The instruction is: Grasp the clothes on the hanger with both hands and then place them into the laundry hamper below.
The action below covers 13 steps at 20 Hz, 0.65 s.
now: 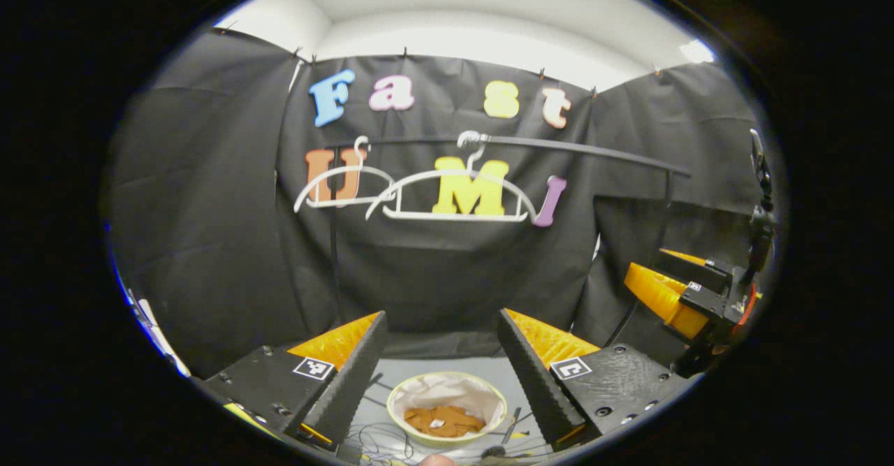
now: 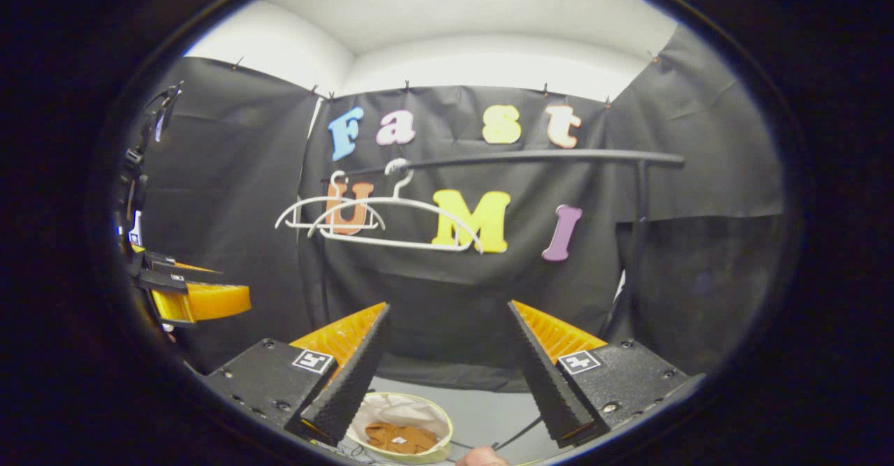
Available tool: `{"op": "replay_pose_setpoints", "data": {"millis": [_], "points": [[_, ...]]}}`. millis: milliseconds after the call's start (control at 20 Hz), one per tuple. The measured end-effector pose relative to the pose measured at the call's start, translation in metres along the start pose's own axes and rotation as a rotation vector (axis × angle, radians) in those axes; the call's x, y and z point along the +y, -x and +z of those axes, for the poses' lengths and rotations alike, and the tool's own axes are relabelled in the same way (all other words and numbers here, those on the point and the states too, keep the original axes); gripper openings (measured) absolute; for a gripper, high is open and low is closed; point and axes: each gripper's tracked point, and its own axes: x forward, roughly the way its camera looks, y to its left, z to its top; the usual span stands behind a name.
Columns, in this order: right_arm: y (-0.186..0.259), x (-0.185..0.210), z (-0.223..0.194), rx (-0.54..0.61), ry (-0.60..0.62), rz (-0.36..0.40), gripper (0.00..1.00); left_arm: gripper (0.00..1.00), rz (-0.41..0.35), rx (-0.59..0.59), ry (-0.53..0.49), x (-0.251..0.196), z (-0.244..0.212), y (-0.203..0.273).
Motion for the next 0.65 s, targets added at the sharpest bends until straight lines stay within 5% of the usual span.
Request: {"op": "replay_pose_setpoints", "data": {"millis": [350, 650], "points": [[0.076, -0.039, 0.054, -0.181, 0.015, -0.002, 1.0, 1.0, 0.036, -0.242, -0.009, -0.025, 0.065, 0.079], [0.12, -0.06, 0.037, -0.134, 0.034, 0.043, 1.0, 1.0, 0.094, -0.304, -0.046, -0.049, 0.056, 0.12]]}}
